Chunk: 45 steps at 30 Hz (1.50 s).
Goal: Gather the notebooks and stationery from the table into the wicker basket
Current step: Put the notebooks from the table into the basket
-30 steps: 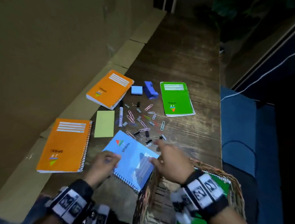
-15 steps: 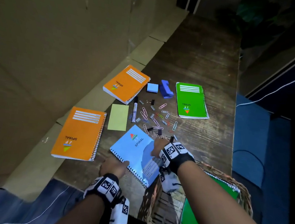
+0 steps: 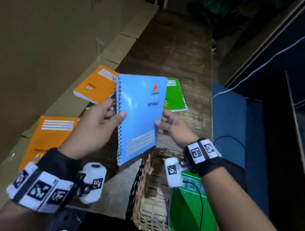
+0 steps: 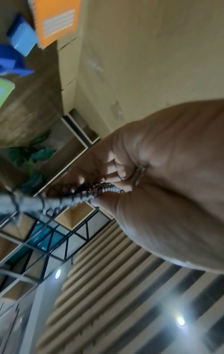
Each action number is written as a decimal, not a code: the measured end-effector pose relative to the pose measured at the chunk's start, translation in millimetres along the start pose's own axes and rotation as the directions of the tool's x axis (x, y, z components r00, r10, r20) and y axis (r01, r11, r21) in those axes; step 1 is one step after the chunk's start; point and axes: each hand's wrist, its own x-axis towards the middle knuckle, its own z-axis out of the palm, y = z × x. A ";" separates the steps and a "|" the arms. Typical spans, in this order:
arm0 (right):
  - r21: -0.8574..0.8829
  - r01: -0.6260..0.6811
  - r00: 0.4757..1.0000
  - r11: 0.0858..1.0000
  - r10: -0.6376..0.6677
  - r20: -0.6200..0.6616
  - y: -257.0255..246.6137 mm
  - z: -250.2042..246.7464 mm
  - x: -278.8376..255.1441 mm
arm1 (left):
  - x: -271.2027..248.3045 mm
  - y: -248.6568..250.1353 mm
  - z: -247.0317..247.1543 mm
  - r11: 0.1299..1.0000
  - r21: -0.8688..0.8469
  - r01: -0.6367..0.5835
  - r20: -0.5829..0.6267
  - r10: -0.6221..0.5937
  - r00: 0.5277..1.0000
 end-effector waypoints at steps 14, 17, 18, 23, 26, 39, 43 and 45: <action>-0.600 -0.608 0.782 0.520 0.266 -0.563 137.8 -89.2 -194.5 | -13.1 -108.2 197.7 0.909 0.388 0.155 0.679 -0.395 0.619; -0.598 -0.690 0.723 0.408 0.349 -0.597 159.7 -77.9 -189.7 | -14.7 -130.2 209.8 0.825 0.560 0.068 0.659 -0.494 0.567; -0.603 -0.697 0.717 0.388 0.354 -0.601 163.0 -75.4 -187.6 | -14.9 -133.0 212.2 0.793 0.608 0.041 0.641 -0.521 0.563; -0.700 -0.650 0.756 0.295 0.336 -0.561 158.2 -68.7 -179.0 | -14.3 -132.0 221.3 0.696 0.718 -0.002 0.573 -0.589 0.569; -0.747 -0.627 0.771 0.220 0.311 -0.556 135.7 -63.7 -177.6 | -13.4 -115.6 206.8 0.747 0.665 -0.006 0.592 -0.522 0.613; -0.263 -0.242 0.917 0.934 0.308 0.252 44.7 142.8 0.0 | -26.2 -170.2 -109.7 0.792 0.064 0.607 -0.478 -0.510 0.715; -0.412 -0.311 0.869 0.856 0.432 0.241 72.5 216.4 57.8 | -30.7 -250.6 -169.0 0.655 0.075 0.752 -0.565 -0.594 0.573; -0.385 -0.361 0.861 0.849 0.462 0.212 78.2 232.9 72.1 | -33.7 -261.8 -171.1 0.593 0.146 0.792 -0.568 -0.605 0.558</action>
